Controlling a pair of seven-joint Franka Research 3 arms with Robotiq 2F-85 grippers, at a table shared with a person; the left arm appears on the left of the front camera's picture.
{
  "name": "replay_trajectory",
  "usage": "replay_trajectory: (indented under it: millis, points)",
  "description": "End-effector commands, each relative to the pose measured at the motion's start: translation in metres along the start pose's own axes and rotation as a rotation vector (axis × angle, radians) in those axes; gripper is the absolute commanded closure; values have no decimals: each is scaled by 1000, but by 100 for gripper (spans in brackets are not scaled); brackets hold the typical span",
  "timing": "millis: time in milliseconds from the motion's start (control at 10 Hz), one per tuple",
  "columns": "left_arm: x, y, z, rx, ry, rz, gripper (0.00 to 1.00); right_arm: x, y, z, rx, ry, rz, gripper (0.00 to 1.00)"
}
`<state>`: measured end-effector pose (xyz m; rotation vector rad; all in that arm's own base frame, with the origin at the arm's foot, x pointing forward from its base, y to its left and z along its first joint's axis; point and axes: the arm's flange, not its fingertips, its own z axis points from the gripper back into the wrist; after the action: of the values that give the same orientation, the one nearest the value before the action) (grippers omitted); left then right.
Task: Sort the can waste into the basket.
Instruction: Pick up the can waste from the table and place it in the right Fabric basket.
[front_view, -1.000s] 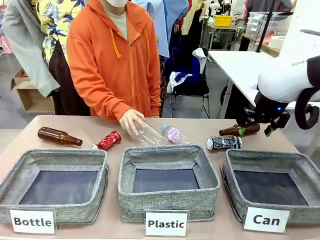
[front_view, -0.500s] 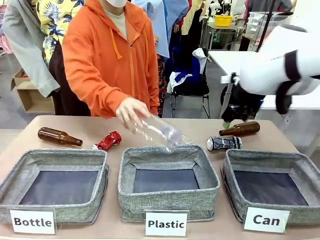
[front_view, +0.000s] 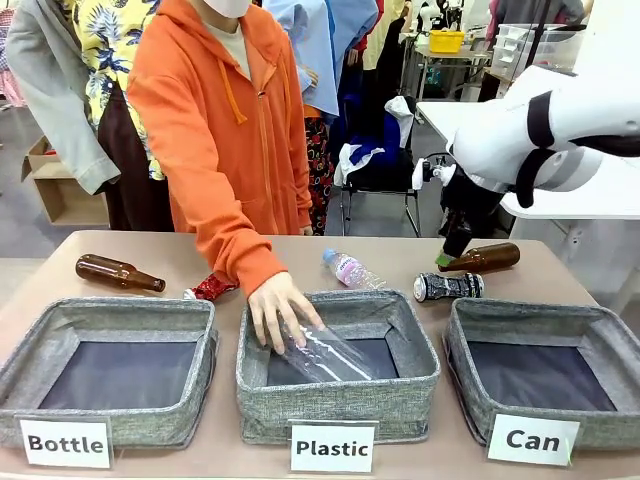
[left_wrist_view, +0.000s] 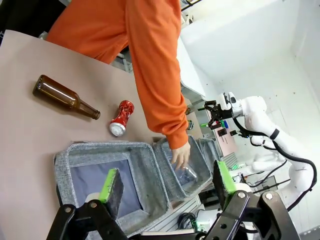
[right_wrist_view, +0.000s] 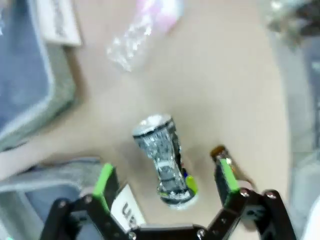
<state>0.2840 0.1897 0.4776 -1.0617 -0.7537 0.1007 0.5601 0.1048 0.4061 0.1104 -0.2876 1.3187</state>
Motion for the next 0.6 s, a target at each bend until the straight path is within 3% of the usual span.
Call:
replay_trajectory:
  millis: [0,100,200,300,500]
  points:
    - [1,0,0,-21,-16,-24,6,-46,-14,8,309,-235,619,0]
    - [1,0,0,-21,-16,-24,6,0,0,0,0,0,0,0]
    - [1,0,0,-21,-16,-24,6,0,0,0,0,0,0,0]
    - [1,0,0,-21,-16,-24,6,-5,-3,5,40,-49,146,0]
    - [1,0,0,-21,-16,-24,6,2,-12,-11,41,136,234,0]
